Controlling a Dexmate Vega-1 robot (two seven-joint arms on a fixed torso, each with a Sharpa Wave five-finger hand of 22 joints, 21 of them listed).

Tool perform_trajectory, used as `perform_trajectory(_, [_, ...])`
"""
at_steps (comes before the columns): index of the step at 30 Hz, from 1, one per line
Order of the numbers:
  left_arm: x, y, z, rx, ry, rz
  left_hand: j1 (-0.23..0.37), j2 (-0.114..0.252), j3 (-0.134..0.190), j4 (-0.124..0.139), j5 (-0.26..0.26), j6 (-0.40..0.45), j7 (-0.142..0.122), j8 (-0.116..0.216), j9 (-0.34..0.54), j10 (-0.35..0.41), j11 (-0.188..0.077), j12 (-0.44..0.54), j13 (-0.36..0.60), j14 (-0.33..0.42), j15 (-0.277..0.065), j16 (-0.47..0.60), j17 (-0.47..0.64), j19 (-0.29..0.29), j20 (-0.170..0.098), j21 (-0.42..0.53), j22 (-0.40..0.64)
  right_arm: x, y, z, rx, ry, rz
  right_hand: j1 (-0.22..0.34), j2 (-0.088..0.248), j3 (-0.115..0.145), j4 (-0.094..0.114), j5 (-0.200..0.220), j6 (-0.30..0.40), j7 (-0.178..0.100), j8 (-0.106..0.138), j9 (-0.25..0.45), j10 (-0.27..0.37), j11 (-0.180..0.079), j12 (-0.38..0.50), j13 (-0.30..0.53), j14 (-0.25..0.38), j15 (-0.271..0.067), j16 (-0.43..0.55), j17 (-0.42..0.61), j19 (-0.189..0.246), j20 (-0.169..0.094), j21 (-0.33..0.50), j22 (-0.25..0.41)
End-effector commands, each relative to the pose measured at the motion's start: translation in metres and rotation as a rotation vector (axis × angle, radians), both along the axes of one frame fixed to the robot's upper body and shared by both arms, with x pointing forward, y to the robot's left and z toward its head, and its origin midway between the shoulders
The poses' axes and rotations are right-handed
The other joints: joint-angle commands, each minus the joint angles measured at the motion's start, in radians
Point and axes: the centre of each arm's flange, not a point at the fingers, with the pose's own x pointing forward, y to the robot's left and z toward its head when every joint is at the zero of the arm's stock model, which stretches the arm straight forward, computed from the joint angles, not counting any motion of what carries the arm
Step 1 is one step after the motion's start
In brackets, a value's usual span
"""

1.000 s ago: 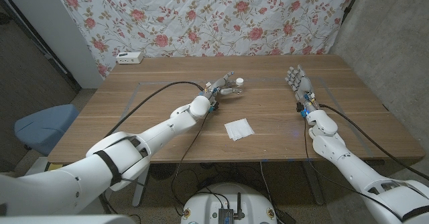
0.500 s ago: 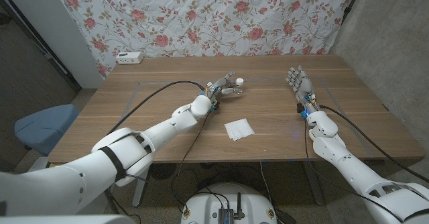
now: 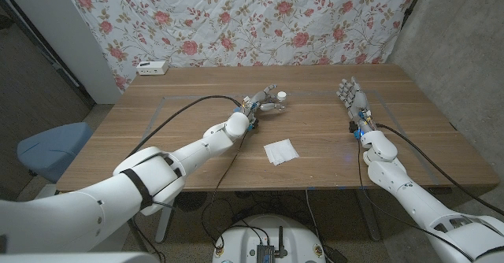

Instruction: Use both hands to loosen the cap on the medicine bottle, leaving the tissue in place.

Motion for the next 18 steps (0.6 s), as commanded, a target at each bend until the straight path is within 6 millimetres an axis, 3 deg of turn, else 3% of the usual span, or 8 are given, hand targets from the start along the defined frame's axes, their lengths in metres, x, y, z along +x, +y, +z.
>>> perform_trajectory(1, [0.0023, -0.0018, -0.0016, -0.008, 0.001, 0.005, 0.015, 0.004, -0.008, 0.003, -0.007, 0.016, 0.001, 0.005, 0.004, 0.03, -0.002, 0.006, 0.0, 0.024, -0.14, 0.004, 0.001, 0.016, -0.017, 0.003, 0.005, -0.0001, -0.0003, 0.0007, 0.001, -0.002, -0.004, -0.001, 0.001, -0.001, -0.007, -0.002, 0.005, -0.004, -0.002, 0.001, 0.002, 0.001, -0.003, 0.004, 0.004, -0.016, -0.001, 0.005, 0.008, -0.075, 0.005, 0.005])
perform_trajectory(18, [0.0076, -0.0052, -0.0013, 0.005, 0.019, -0.001, 0.035, 0.024, -0.02, 0.006, -0.016, 0.043, 0.024, 0.003, 0.004, 0.09, -0.011, 0.008, 0.001, 0.077, -0.155, 0.006, 0.002, 0.043, -0.059, -0.001, 0.005, 0.0014, -0.0004, 0.0006, 0.006, -0.001, -0.008, -0.003, 0.002, 0.0, -0.009, -0.002, 0.006, -0.004, -0.002, 0.001, 0.0, -0.002, -0.005, 0.004, 0.003, -0.015, -0.002, 0.005, 0.01, -0.074, 0.005, 0.005])
